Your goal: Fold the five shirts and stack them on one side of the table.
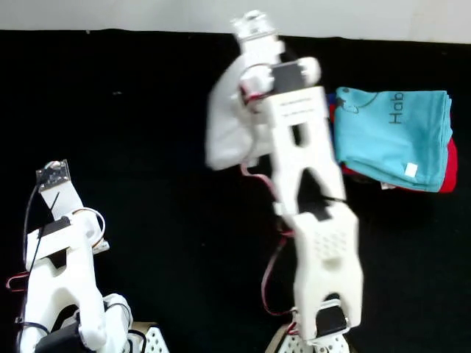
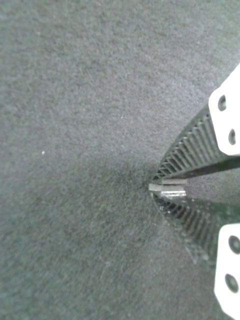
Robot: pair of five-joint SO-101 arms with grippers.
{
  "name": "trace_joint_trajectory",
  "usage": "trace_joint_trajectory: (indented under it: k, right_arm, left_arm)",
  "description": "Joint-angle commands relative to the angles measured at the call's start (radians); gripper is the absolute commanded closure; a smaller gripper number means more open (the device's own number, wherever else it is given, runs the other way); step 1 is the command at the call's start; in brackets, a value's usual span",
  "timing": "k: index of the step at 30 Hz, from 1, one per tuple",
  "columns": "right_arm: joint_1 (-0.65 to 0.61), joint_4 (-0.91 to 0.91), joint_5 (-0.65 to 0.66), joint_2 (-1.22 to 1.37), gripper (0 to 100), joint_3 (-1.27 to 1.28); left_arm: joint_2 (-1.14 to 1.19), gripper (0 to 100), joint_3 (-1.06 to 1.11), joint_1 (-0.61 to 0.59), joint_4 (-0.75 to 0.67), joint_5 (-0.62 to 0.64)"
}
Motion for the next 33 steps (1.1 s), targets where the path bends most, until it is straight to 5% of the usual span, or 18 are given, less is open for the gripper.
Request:
trace_joint_trajectory:
  k: [1, 16, 28, 33]
  right_arm:
    - [0.125, 0.005, 0.077, -0.257, 99.2, 0.13]
    - [0.601, -0.219, 0.31, -0.076, 99.2, 0.317]
    - [0.567, -0.038, 0.324, -0.107, 99.2, 0.016]
    - [0.622, -0.005, 0.456, -0.108, 99.2, -0.036]
  left_arm:
    - [0.01, 99, 0.002, 0.013, -0.04, -0.009]
    - [0.01, 99, 0.004, 0.013, -0.04, -0.009]
    - [0.01, 99, 0.004, 0.013, -0.04, -0.009]
    - [0.01, 99, 0.004, 0.013, -0.04, -0.008]
